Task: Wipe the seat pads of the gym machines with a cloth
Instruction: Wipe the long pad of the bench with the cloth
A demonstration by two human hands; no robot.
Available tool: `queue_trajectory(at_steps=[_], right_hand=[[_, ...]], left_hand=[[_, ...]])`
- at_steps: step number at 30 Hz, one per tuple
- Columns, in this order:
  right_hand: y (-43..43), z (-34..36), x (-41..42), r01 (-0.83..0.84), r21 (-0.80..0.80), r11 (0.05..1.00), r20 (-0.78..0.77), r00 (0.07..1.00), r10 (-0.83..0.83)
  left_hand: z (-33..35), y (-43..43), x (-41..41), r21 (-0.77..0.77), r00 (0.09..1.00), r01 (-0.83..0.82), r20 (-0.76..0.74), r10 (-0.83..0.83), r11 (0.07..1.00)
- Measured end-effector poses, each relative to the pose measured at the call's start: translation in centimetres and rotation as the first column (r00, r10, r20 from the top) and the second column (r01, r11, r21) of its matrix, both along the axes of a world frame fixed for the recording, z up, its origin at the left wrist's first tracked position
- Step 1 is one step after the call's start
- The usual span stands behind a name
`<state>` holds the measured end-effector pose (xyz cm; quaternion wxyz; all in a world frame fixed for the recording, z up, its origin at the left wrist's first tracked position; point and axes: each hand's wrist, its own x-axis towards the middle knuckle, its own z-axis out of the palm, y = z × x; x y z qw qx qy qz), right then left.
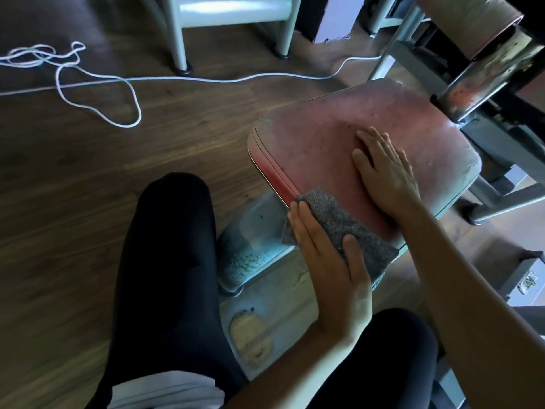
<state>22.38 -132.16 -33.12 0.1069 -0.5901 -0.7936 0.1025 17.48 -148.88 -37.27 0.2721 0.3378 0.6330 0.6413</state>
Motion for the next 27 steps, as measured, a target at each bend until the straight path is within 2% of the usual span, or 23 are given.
queue_trajectory(at_steps=[5, 13, 19, 27], right_hand=[[0.0, 0.0, -0.1, 0.002, 0.001, 1.0, 0.0, 1.0, -0.002], [0.0, 0.1, 0.0, 0.005, -0.005, 1.0, -0.008, 1.0, -0.005], [0.0, 0.1, 0.2, -0.004, -0.002, 1.0, -0.02, 1.0, 0.004], [0.0, 0.0, 0.4, -0.018, -0.003, 1.0, -0.017, 1.0, 0.018]], left_hand=[[0.0, 1.3, -1.4, 0.009, 0.999, 0.0, 0.053, -0.001, 1.0], [0.6, 4.5, -4.3, -0.024, 0.989, -0.089, 0.117, 0.091, 0.996], [0.9, 2.5, -1.4, -0.016, 0.984, -0.127, 0.121, 0.128, 0.992], [0.4, -0.7, 2.1, 0.015, 0.997, -0.062, 0.048, 0.061, 0.998]])
